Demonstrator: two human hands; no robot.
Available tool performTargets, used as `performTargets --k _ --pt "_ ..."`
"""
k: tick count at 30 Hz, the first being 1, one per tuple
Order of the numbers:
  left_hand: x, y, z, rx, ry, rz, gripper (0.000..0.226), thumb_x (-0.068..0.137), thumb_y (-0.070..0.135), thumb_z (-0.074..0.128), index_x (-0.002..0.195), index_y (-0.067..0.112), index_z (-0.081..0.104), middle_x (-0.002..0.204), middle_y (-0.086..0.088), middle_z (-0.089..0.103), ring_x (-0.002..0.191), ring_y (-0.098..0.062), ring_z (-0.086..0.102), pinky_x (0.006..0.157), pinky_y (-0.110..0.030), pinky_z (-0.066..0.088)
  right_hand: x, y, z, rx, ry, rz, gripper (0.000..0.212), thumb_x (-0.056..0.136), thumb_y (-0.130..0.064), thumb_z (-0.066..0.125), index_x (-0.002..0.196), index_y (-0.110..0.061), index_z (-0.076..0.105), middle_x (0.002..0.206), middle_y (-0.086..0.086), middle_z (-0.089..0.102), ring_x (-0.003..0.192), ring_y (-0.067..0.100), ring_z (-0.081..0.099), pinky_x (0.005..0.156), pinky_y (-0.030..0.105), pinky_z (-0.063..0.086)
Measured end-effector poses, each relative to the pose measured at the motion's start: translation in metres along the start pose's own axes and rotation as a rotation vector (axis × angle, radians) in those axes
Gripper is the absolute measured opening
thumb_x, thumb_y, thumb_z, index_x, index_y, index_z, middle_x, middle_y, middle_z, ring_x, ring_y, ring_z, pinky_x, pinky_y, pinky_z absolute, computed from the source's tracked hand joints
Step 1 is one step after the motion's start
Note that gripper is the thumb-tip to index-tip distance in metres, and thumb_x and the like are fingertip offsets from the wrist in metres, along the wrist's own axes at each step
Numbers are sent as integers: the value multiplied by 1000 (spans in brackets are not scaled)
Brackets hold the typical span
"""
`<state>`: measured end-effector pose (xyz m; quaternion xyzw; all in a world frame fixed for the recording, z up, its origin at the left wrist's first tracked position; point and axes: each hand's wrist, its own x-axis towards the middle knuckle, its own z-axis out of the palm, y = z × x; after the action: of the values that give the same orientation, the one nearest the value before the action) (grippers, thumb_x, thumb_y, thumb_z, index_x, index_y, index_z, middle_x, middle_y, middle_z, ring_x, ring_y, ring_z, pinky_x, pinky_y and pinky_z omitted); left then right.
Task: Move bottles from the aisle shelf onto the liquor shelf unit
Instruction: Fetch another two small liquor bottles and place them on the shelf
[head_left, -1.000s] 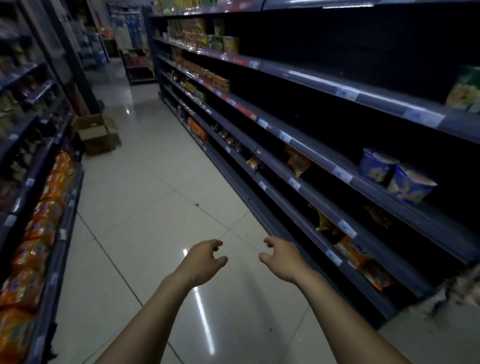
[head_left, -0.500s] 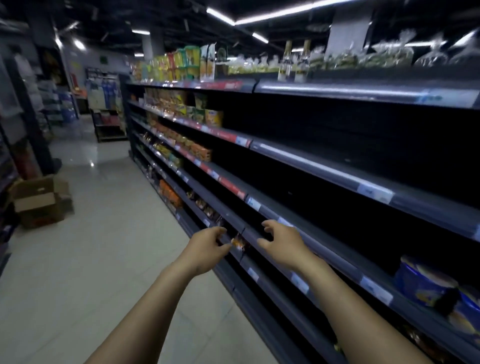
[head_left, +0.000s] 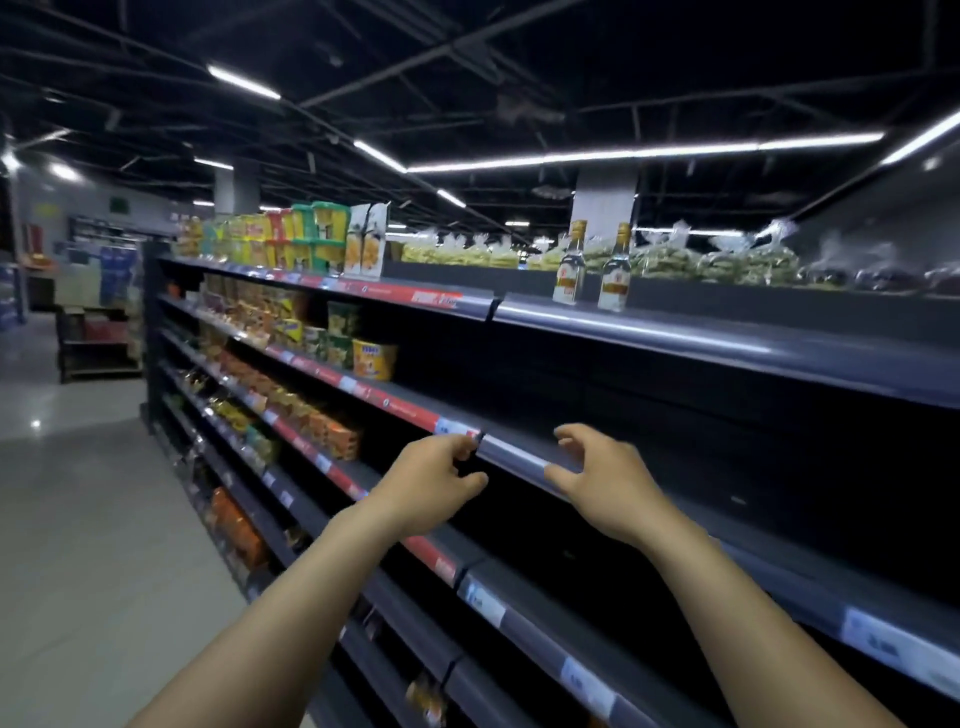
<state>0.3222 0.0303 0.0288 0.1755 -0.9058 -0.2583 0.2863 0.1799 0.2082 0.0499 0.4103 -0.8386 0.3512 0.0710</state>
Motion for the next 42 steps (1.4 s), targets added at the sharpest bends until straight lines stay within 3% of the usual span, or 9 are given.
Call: performTargets --k 10,16,20,23,26,31,35,39,42 --pt "226 32 -25 -51 130 274 50 90 33 71 136 15 60 127 -1 68 107 -16 64 93 -27 46 165 10 -87 -163 361 -58 55 95 -34 70 145 -19 53 141 3 62 126 25 58 96 36 46" --pt "334 51 -49 -61 204 377 51 92 36 69 137 16 59 122 0 68 107 -18 63 92 -30 46 240 18 -116 -264 503 -61 50 93 -33 72 138 -17 58 119 1 66 97 16 53 84 33 43" --pt "376 59 -15 -131 248 429 57 87 42 71 134 12 60 112 -2 69 102 -21 63 88 -33 49 274 25 -112 -300 550 0 30 92 -35 72 115 -21 61 87 -12 55 73 7 48 71 33 45" --pt "397 55 19 -223 201 433 76 77 56 76 137 14 57 116 0 70 106 -19 65 84 -28 46 293 28 -105 -342 555 83 30 88 -42 73 98 -18 57 89 -9 55 73 9 45 59 29 36" --pt "417 47 36 -331 182 435 88 70 65 76 142 21 52 118 6 69 108 -14 65 85 -25 44 310 30 -99 -375 561 166 37 85 -50 75 96 -22 54 94 -7 58 75 5 48 56 26 35" --pt "439 39 40 -358 191 489 67 68 62 79 122 24 65 82 28 57 79 3 60 66 -16 41 327 27 -91 -433 585 274 57 84 -52 76 122 -12 58 110 2 59 90 23 49 75 36 42" --pt "451 40 41 -334 108 495 56 68 64 78 109 28 68 76 27 54 76 -5 57 70 -26 45 331 27 -86 -460 590 346 39 82 -48 79 89 -13 61 89 4 66 76 20 59 60 39 47" --pt "454 43 46 -298 111 502 44 65 70 77 81 33 59 71 19 61 72 -6 59 68 -33 55 333 26 -82 -457 666 381 43 77 -46 84 77 -10 62 76 6 65 70 24 62 65 44 55" --pt "456 45 48 -359 133 515 41 63 66 81 71 31 60 65 16 63 66 -5 61 60 -29 53 329 25 -81 -451 755 393 47 73 -48 88 73 -11 60 77 7 64 68 25 61 54 38 48"
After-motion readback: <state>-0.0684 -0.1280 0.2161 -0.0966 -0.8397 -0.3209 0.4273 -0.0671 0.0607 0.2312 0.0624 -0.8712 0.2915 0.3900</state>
